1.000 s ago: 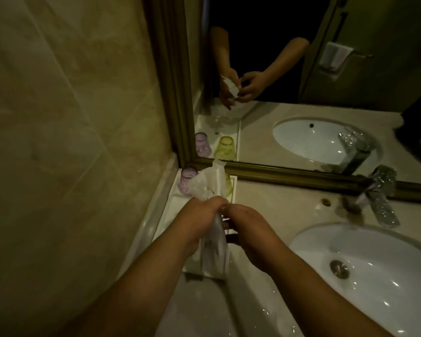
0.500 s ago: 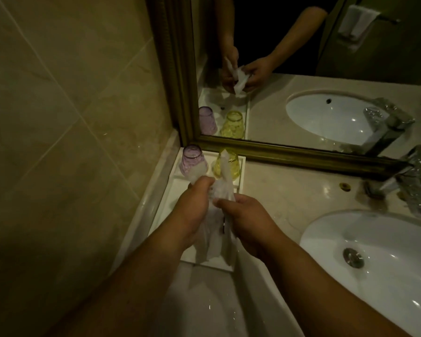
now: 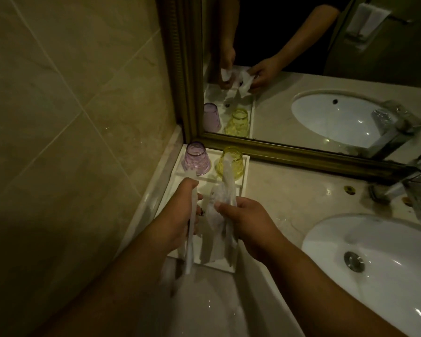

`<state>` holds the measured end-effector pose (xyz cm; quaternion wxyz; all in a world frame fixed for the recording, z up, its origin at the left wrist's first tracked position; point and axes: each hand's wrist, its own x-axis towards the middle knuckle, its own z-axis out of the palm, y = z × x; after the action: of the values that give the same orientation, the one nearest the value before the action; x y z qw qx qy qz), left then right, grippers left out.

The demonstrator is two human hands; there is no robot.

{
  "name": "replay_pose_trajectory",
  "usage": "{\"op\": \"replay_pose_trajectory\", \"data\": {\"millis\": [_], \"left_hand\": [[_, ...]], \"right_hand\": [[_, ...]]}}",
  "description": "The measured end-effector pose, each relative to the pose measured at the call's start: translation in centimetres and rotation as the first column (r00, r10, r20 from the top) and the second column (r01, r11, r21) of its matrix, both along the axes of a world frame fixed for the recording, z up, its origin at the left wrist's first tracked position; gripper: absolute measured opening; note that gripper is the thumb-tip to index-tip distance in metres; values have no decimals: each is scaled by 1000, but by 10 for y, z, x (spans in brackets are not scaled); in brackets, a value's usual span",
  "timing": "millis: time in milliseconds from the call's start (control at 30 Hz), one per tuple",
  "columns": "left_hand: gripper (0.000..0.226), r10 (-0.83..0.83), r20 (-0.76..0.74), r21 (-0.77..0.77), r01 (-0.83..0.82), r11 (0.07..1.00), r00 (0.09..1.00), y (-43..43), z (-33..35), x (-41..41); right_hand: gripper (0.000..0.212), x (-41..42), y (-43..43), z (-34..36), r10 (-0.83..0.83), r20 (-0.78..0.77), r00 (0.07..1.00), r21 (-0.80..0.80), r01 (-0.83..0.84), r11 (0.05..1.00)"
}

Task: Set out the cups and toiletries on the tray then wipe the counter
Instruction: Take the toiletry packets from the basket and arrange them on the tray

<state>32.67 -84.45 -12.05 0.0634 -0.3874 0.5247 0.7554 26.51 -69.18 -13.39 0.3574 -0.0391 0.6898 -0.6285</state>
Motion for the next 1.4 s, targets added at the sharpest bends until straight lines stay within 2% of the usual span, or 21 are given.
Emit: {"op": "replay_pose_trajectory", "data": {"millis": [67,167,233,300,367,433,500,533,567,600,667,800,1033,1200,1233,1300,1333,1367,1400], "left_hand": [[48,-11,-56,91,17,996,998,2,3,2],[43,7,-65,103,0,995,998,3,1,-1],[44,-64,16,-95,65,993,998,1,-4,-5],[45,-133,75,-386,152,910,988,-1,-14,-9],[64,-96,101,-551,136,823,990,-5,-22,-12],[80,-101,141,-715,172,678,985,-10,-30,-11],[83,-137,261,-869,294,397,956,-12,-41,-6],[74,-153,307,-907,338,253,939,-11,-45,-2],[61,-186,338,-916,368,161,923,-10,-50,3],[47,-235,364,-910,398,117,901,-8,-53,8],[32,-320,416,-884,461,78,851,-4,-60,14],[30,-351,484,-862,506,-33,801,-1,-65,15],[29,-189,658,-750,615,-242,729,-23,-56,25],[27,-68,732,-667,693,-272,678,-25,-46,28],[27,-68,719,-681,681,-270,692,-23,-44,28],[24,-97,581,-802,548,-237,808,-18,-41,27],[23,-128,431,-896,408,-173,893,-13,-40,26],[24,-154,276,-961,273,-43,949,-8,-38,24],[29,-164,148,-969,177,173,975,-4,-35,21]], "right_hand": [[20,0,0,-3,4,1,1000,27,-4,1000],[21,-3,1,-4,3,1,1000,19,-3,1000],[19,-5,5,-6,-14,-10,1000,20,14,1000],[18,-8,8,-8,-23,-3,1000,17,23,1000],[21,-9,9,-10,-19,7,1000,26,19,999],[23,-10,9,-14,-13,10,1000,37,13,999],[23,-11,8,-18,-10,24,1000,34,10,999],[23,-11,7,-19,-10,27,1000,32,9,999],[23,-11,6,-20,-13,24,1000,32,12,999],[22,-11,6,-19,-18,17,1000,35,18,999],[19,-10,7,-18,-34,12,999,50,34,998],[18,-10,8,-20,-22,-8,1000,66,23,998],[19,-8,8,-21,-18,3,1000,41,17,999],[20,-4,6,-22,-25,0,1000,33,25,999],[21,-4,6,-22,-24,2,1000,33,24,999],[21,-4,6,-22,-25,1,1000,27,25,999],[21,-5,6,-21,-23,0,1000,20,23,1000],[21,-5,6,-20,-20,-2,1000,12,20,1000],[22,-5,5,-19,-17,-8,1000,8,18,1000]]}}
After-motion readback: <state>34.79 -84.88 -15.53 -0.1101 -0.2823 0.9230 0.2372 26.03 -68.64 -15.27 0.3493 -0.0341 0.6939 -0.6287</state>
